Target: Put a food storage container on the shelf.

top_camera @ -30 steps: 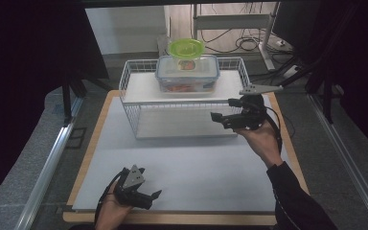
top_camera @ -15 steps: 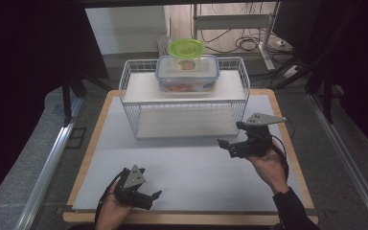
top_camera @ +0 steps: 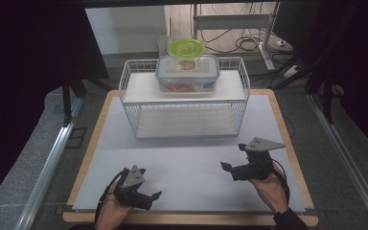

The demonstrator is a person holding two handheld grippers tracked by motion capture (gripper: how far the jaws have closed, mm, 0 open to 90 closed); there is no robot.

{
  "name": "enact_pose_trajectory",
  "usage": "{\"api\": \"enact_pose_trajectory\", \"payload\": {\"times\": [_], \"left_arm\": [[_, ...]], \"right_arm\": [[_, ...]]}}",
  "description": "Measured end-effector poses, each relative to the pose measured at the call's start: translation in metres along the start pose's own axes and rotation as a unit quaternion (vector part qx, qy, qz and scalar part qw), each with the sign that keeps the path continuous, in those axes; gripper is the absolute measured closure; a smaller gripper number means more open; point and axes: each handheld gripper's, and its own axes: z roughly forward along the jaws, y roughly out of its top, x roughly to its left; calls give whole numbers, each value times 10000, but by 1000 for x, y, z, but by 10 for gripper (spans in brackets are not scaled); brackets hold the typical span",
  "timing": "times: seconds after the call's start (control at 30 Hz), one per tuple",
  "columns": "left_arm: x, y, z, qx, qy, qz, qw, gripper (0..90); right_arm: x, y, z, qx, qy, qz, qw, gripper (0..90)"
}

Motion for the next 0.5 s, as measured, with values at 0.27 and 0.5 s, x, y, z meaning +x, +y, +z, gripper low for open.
{"api": "enact_pose_trajectory", "payload": {"times": [0.27, 0.5], "left_arm": [[3, -2, 2, 27, -3, -42, 10000, 35], [3, -2, 2, 1, 24, -40, 10000, 33]], "right_arm": [[9, -38, 9, 613, -281, -320, 9972, 40], [8, -47, 13, 752, -336, -212, 9964, 42]]}}
